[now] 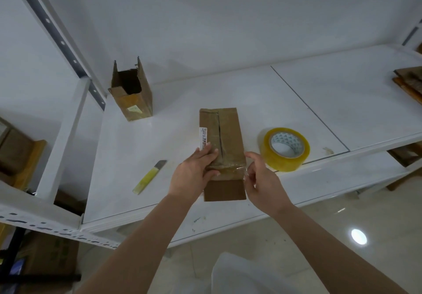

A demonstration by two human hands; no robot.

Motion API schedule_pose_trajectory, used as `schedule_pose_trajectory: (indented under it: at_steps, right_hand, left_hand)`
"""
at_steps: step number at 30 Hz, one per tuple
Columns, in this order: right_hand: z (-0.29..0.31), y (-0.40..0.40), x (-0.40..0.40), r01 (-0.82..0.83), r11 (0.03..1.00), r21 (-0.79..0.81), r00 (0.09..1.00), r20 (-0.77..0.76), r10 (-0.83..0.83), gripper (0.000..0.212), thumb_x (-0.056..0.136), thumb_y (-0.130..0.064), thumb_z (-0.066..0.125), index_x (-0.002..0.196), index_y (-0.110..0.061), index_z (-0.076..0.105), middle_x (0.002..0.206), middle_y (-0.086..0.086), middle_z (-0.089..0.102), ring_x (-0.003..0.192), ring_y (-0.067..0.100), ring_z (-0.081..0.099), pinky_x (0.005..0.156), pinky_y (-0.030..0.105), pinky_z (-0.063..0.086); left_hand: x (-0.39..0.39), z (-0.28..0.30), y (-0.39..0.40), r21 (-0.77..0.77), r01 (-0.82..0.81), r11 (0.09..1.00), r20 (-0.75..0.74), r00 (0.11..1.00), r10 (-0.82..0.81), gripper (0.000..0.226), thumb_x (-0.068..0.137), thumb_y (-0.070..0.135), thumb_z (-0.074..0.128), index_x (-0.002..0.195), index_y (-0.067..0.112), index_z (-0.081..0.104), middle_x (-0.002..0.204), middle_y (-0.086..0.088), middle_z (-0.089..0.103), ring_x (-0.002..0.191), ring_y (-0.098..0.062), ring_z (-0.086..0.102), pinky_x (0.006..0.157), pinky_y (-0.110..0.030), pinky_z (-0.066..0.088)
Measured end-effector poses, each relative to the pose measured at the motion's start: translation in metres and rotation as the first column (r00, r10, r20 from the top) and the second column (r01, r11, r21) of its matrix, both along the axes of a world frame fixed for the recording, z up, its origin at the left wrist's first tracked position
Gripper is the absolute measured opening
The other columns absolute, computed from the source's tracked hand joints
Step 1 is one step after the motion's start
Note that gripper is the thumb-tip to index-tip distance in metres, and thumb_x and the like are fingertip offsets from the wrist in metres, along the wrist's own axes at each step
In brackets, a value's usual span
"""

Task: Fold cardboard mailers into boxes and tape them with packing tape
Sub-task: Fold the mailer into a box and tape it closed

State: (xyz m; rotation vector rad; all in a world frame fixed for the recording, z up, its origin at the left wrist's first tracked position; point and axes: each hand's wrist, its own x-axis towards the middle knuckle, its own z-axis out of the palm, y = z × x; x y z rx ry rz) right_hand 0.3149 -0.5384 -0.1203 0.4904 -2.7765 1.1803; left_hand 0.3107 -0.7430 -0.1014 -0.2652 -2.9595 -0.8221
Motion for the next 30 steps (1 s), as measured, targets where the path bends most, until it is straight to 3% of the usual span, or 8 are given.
schedule_pose_trajectory:
  at_steps: [7,11,15,18,21,26,30]
  right_hand:
    - [-0.005,0.010,-0.005,-0.093,0.994,-0.061,0.995,0.024,0.094,0.069,0.085,-0.001,0.063,0.143,-0.011,0.029,0.071,-0.010,0.051,0.069,0.012,0.057,0.069,0.034,0.053]
    - [-0.006,0.021,-0.002,-0.138,0.985,-0.102,0.990,0.028,0.141,0.060,0.091,-0.019,0.064,0.141,-0.011,0.031,0.074,-0.009,0.058,0.075,0.011,0.059,0.072,0.022,0.048]
    - [-0.006,0.032,-0.015,-0.080,0.995,-0.061,0.994,0.064,0.084,0.026,0.092,-0.014,0.063,0.117,-0.016,0.054,0.077,-0.011,0.061,0.075,0.006,0.059,0.069,0.021,0.045]
    - [-0.003,0.026,-0.023,-0.076,0.994,-0.075,0.989,0.120,0.085,0.025,0.084,-0.026,0.074,0.102,-0.017,0.059,0.079,-0.012,0.066,0.076,0.003,0.060,0.065,0.011,0.043]
    - [0.001,0.019,-0.027,-0.023,0.995,-0.099,0.991,0.132,0.036,0.029,0.078,-0.032,0.079,0.089,-0.018,0.057,0.074,-0.005,0.068,0.068,0.008,0.061,0.062,0.020,0.047]
    - [0.009,0.005,-0.029,0.029,0.981,0.191,0.997,-0.076,-0.015,0.033,0.085,-0.041,0.070,0.080,-0.019,0.045,0.064,-0.004,0.061,0.060,0.020,0.060,0.053,0.031,0.045]
    - [0.014,0.010,-0.035,0.011,0.934,0.357,0.998,-0.066,0.014,0.039,0.082,-0.058,0.064,0.083,-0.023,0.046,0.068,-0.009,0.063,0.065,0.014,0.062,0.059,0.026,0.041]
  left_hand:
    - [0.001,0.003,0.002,0.028,-0.010,1.000,0.024,1.000,0.009,0.056,0.089,0.028,0.067,0.141,0.027,0.048,0.153,0.010,0.034,0.141,-0.017,0.035,0.114,-0.032,0.032]
    - [0.000,0.006,0.001,0.035,-0.008,0.999,0.054,0.999,0.007,0.056,0.088,0.027,0.069,0.140,0.026,0.049,0.153,0.010,0.035,0.140,-0.018,0.038,0.114,-0.033,0.032]
    - [0.000,0.008,0.001,0.056,-0.008,0.998,0.070,0.998,0.004,0.056,0.088,0.025,0.069,0.140,0.025,0.050,0.153,0.010,0.035,0.140,-0.018,0.037,0.115,-0.036,0.032]
    - [0.000,0.010,0.002,0.037,0.001,0.999,0.079,0.997,-0.004,0.056,0.088,0.025,0.069,0.140,0.024,0.049,0.153,0.009,0.034,0.140,-0.019,0.037,0.115,-0.037,0.032]
    - [-0.001,0.012,0.001,-0.007,0.012,1.000,0.087,0.996,-0.011,0.056,0.089,0.028,0.068,0.141,0.024,0.048,0.154,0.008,0.033,0.139,-0.020,0.039,0.114,-0.035,0.032]
    - [-0.004,0.014,0.001,-0.082,0.025,0.996,0.108,0.994,-0.017,0.056,0.091,0.032,0.065,0.143,0.026,0.046,0.155,0.009,0.031,0.138,-0.020,0.040,0.114,-0.032,0.031]
    - [-0.004,0.015,0.002,-0.067,0.025,0.997,0.114,0.993,-0.017,0.056,0.090,0.030,0.066,0.142,0.024,0.048,0.154,0.008,0.032,0.139,-0.021,0.039,0.115,-0.033,0.031]
